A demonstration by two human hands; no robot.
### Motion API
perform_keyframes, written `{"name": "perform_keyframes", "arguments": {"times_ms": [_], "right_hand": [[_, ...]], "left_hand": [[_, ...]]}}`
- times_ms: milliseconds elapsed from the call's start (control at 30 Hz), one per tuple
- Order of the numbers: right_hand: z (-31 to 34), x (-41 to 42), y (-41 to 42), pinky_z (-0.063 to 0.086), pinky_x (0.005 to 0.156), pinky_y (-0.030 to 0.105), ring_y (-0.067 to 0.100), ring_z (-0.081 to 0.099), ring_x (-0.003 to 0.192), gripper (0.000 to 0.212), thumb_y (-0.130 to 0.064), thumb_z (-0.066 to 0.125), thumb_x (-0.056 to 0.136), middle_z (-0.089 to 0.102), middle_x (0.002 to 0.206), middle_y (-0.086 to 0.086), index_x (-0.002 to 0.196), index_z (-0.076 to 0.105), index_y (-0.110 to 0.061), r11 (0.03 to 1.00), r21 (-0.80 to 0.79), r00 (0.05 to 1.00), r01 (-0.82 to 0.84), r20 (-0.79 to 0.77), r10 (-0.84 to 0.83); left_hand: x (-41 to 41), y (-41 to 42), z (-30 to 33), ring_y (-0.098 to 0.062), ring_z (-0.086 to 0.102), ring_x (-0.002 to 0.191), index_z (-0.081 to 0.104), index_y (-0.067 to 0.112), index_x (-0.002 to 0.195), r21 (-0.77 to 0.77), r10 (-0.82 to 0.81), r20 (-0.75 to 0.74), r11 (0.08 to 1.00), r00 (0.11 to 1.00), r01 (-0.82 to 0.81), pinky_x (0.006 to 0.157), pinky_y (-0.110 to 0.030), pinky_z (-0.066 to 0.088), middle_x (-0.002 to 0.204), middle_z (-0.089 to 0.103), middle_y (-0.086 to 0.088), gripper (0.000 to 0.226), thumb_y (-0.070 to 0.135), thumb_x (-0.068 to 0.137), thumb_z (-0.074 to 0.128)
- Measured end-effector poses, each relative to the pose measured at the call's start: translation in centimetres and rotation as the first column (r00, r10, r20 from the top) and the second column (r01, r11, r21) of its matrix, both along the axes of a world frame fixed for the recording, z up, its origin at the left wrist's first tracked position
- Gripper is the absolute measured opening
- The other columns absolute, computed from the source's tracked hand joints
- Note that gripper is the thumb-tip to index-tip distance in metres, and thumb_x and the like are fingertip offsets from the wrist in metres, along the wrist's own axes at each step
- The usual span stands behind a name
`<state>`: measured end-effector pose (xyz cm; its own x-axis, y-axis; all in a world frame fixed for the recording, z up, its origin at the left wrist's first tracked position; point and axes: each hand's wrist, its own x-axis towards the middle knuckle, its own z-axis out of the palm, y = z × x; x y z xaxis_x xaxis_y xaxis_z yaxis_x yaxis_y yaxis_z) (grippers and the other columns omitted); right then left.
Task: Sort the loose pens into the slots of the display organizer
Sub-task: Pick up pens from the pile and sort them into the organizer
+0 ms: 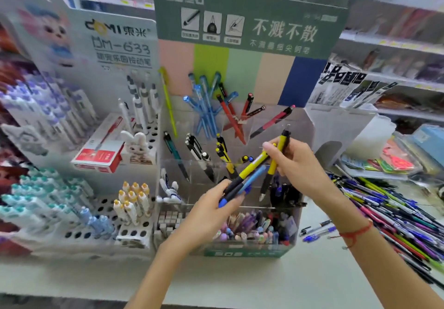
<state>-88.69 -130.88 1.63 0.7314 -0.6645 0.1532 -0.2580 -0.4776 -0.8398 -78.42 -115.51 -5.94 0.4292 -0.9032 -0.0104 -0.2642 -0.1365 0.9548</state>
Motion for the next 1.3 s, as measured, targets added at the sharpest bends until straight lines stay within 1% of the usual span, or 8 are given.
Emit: {"name": "perform_keyframes", "arguments": {"times_ms": [200, 400, 533, 767, 933, 1033, 1200, 1300], "right_hand": [[3.4, -0.2, -1.7, 0.035, 0.052, 0.011, 0.001, 0.042, 0.051, 0.017, -0.026, 0.050, 0.099, 0.045, 0.061, -0.007, 0.086, 0.056, -0.016, 0.904, -0.297, 0.917, 0.309, 0.345, -0.201], [2.2, 4.1, -1.6, 0.044, 0.062, 0.024, 0.014, 0.053, 0.063, 0.027, -0.035, 0.057, 0.094, 0.060, 0.077, 0.000, 0.088, 0.062, -0.008, 0.697, -0.708, 0.994, -0.112, -0.074, 0.084], [1.4, 6.1, -1.4, 0.050, 0.066, 0.042, 0.019, 0.059, 0.071, 0.030, -0.037, 0.055, 0.095, 0.063, 0.079, 0.000, 0.088, 0.064, -0.010, 0.683, -0.673, 0.959, -0.282, -0.199, 0.200], [0.9, 5.4, -0.3, 0.036, 0.056, 0.011, 0.003, 0.050, 0.054, 0.017, -0.023, 0.059, 0.095, 0.057, 0.064, -0.008, 0.086, 0.067, -0.011, 0.917, -0.368, 0.912, 0.152, 0.410, 0.014], [-2.0, 5.4, -0.2, 0.049, 0.063, 0.035, 0.018, 0.059, 0.068, 0.023, -0.036, 0.054, 0.096, 0.064, 0.072, 0.002, 0.095, 0.065, -0.016, 0.916, -0.401, 1.000, -0.011, 0.012, 0.018], [-4.2, 5.4, -0.2, 0.048, 0.079, 0.039, 0.026, 0.060, 0.097, 0.037, -0.045, 0.048, 0.096, 0.068, 0.095, 0.004, 0.116, 0.061, -0.017, 0.887, -0.438, 0.962, -0.147, -0.272, 0.025], [-4.8, 4.4, 0.4, 0.043, 0.094, 0.030, 0.015, 0.053, 0.111, 0.043, -0.034, 0.061, 0.092, 0.060, 0.120, 0.000, 0.129, 0.052, -0.015, 0.876, -0.479, 0.998, 0.059, 0.022, -0.055], [-5.1, 4.6, 1.0, 0.039, 0.098, 0.031, 0.020, 0.053, 0.117, 0.039, -0.030, 0.049, 0.099, 0.058, 0.127, 0.005, 0.133, 0.051, -0.012, 0.820, -0.572, 0.998, 0.014, -0.044, -0.048]], "left_hand": [[1.8, 1.4, -0.2, -0.009, 0.034, 0.052, 0.059, 0.022, 0.105, -0.003, 0.151, -0.182, 0.988, 0.972, -0.154, 0.051, -0.023, 0.030, 0.069, 0.042, 0.001, 0.017, 0.029, 0.100, 0.043], [1.8, 2.0, 0.2, -0.002, 0.033, 0.045, 0.060, 0.019, 0.106, -0.003, 0.218, -0.367, 0.972, 0.904, -0.236, 0.040, -0.010, 0.027, 0.065, 0.042, 0.002, 0.018, 0.019, 0.101, 0.043], [1.7, 2.1, 0.6, -0.002, 0.034, 0.045, 0.061, 0.019, 0.107, 0.016, 0.246, -0.387, 0.965, 0.889, -0.260, 0.039, -0.010, 0.027, 0.065, 0.042, 0.003, 0.018, 0.019, 0.101, 0.043], [1.9, 2.9, 0.4, -0.002, 0.035, 0.042, 0.062, 0.021, 0.105, 0.065, 0.321, -0.488, 0.941, 0.812, -0.333, 0.036, -0.013, 0.025, 0.059, 0.045, 0.009, 0.019, 0.022, 0.100, 0.044], [1.5, 2.7, 0.7, -0.003, 0.035, 0.042, 0.061, 0.019, 0.108, 0.034, 0.294, -0.519, 0.945, 0.803, -0.324, 0.036, -0.014, 0.024, 0.057, 0.046, 0.010, 0.019, 0.021, 0.100, 0.044], [1.2, 2.8, 1.2, -0.003, 0.035, 0.043, 0.061, 0.014, 0.112, -0.014, 0.260, -0.697, 0.926, 0.668, -0.376, 0.035, -0.015, 0.027, 0.059, 0.045, 0.007, 0.023, 0.022, 0.100, 0.042], [0.7, 3.2, 1.6, -0.006, 0.037, 0.051, 0.060, 0.009, 0.120, -0.079, 0.158, -0.813, 0.924, 0.561, -0.375, 0.042, -0.018, 0.032, 0.065, 0.046, 0.004, 0.031, 0.024, 0.098, 0.042], [0.3, 2.9, 1.9, -0.008, 0.045, 0.055, 0.060, 0.009, 0.121, -0.076, 0.151, -0.809, 0.932, 0.568, -0.356, 0.052, -0.021, 0.041, 0.068, 0.052, 0.003, 0.033, 0.025, 0.098, 0.043]]}}
